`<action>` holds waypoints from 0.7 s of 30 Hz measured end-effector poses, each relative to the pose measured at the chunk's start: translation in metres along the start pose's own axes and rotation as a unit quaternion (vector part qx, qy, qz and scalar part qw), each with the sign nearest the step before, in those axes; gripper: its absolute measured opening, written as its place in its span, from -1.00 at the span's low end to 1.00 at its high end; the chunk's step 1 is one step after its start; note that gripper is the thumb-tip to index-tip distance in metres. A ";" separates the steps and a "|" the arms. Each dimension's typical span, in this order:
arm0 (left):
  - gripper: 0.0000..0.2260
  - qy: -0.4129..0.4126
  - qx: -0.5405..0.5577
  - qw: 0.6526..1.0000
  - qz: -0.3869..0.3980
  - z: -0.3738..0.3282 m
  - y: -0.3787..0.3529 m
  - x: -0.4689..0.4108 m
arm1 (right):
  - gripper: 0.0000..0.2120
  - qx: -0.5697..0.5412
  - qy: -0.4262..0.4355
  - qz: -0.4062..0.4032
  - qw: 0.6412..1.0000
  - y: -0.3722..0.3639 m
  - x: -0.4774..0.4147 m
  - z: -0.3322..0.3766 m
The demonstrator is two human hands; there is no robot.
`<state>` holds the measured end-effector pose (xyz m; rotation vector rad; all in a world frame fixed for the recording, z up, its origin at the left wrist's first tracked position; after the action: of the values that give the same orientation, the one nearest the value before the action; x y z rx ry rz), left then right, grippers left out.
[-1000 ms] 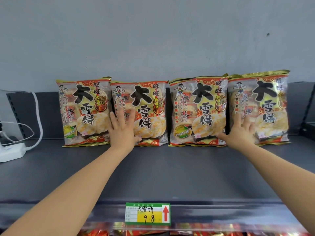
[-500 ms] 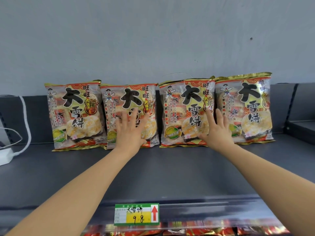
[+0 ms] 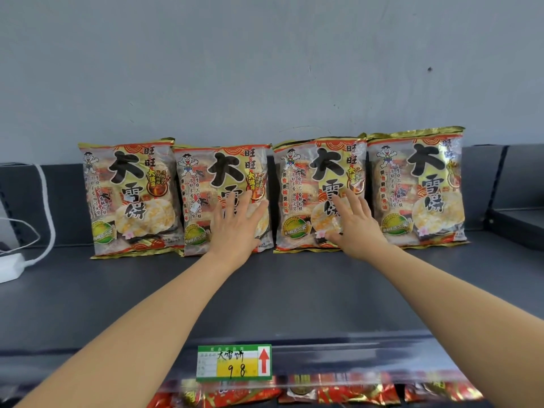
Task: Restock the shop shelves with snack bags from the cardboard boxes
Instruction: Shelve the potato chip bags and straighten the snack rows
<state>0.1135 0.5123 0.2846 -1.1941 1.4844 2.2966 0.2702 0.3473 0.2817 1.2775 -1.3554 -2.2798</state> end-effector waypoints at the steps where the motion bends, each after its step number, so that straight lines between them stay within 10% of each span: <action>1: -0.29 -0.004 0.008 1.000 -0.006 -0.003 0.004 0.001 | -0.23 0.002 0.007 -0.005 1.000 0.002 0.001 0.002; 21: -0.38 -0.132 0.130 0.973 -0.136 -0.069 0.094 0.063 | -0.43 0.071 0.071 -0.024 0.995 0.075 0.111 0.047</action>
<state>0.0593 0.3918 0.2932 -0.9147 1.3755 1.9250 0.1488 0.2735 0.2873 1.5000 -1.4734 -2.1086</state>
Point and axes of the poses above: each hand's wrist, its own x-axis away from the middle knuckle, its own y-axis out of the back of the hand, z = x × y, the point moved 5 cm from there along -x, towards the middle knuckle, and after that the axes turned 12 degrees about -z, right-handed, at the moved point
